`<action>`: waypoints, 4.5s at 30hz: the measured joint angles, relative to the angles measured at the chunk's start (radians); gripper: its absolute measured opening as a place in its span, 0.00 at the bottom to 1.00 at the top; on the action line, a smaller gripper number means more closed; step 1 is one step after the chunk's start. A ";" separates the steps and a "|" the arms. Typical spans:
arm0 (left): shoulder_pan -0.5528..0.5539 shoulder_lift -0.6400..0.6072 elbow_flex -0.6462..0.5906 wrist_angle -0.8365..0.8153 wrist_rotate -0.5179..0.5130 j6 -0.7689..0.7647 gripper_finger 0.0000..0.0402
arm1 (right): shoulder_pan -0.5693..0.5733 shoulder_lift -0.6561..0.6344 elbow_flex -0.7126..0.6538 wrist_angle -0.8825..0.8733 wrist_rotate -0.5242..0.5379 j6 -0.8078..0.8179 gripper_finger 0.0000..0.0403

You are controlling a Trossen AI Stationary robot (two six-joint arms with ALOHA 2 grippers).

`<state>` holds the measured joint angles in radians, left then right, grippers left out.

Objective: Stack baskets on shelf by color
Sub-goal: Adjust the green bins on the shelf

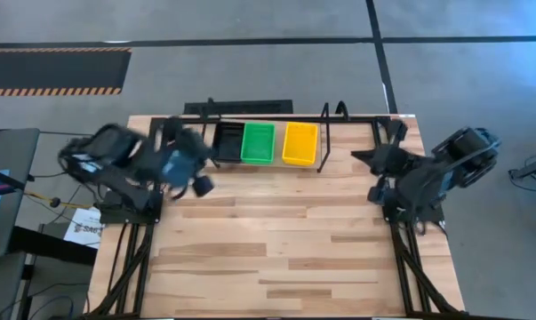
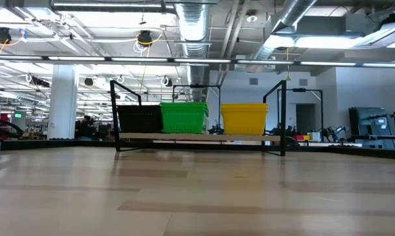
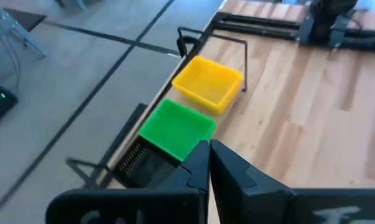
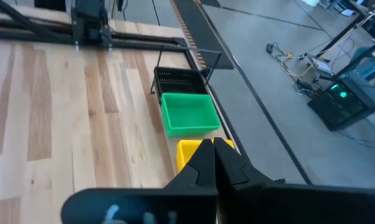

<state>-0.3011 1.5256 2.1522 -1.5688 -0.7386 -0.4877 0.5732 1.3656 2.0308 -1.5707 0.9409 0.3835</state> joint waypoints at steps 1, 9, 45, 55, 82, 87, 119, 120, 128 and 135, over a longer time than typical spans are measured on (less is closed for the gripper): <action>-0.043 -0.035 -0.050 -0.002 -0.028 -0.062 0.00 | 0.000 -0.014 0.000 0.000 0.000 -0.001 0.00; -0.264 -0.254 -0.562 -0.004 -0.058 -0.586 0.00 | -0.001 -0.094 0.000 0.005 0.000 0.085 0.02; -0.425 -0.571 -1.072 0.176 0.104 -0.683 0.00 | -0.745 0.651 0.001 0.652 -1.004 -0.235 0.00; -0.425 -0.571 -1.072 0.175 0.090 -0.691 0.00 | -0.893 0.680 0.002 0.580 -0.938 -0.265 0.00; -0.425 -0.571 -1.072 0.176 0.046 -0.841 0.00 | -0.973 0.820 0.000 0.534 -0.942 -0.436 0.00; -0.425 -0.571 -1.072 0.176 0.046 -0.844 0.00 | -0.992 0.820 0.000 0.524 -0.941 -0.437 0.00; -0.425 -0.571 -1.072 0.174 0.046 -0.807 0.00 | -0.820 0.820 0.000 0.730 -0.859 -0.148 0.00; -0.425 -0.571 -1.072 0.174 0.050 -0.804 0.00 | -0.819 0.820 0.000 0.750 -0.859 -0.148 0.00; -0.425 -0.571 -1.072 0.175 0.054 -0.788 0.00 | -0.880 0.820 0.000 0.777 -0.811 -0.152 0.00; -0.425 -0.570 -1.072 0.175 0.054 -0.789 0.00 | -0.951 0.820 0.000 0.705 -0.779 -0.160 0.00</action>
<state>-0.7260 0.9554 1.0805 -1.3933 -0.6848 -1.2766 -0.3779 2.1860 2.0312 -0.8654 0.1618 0.2239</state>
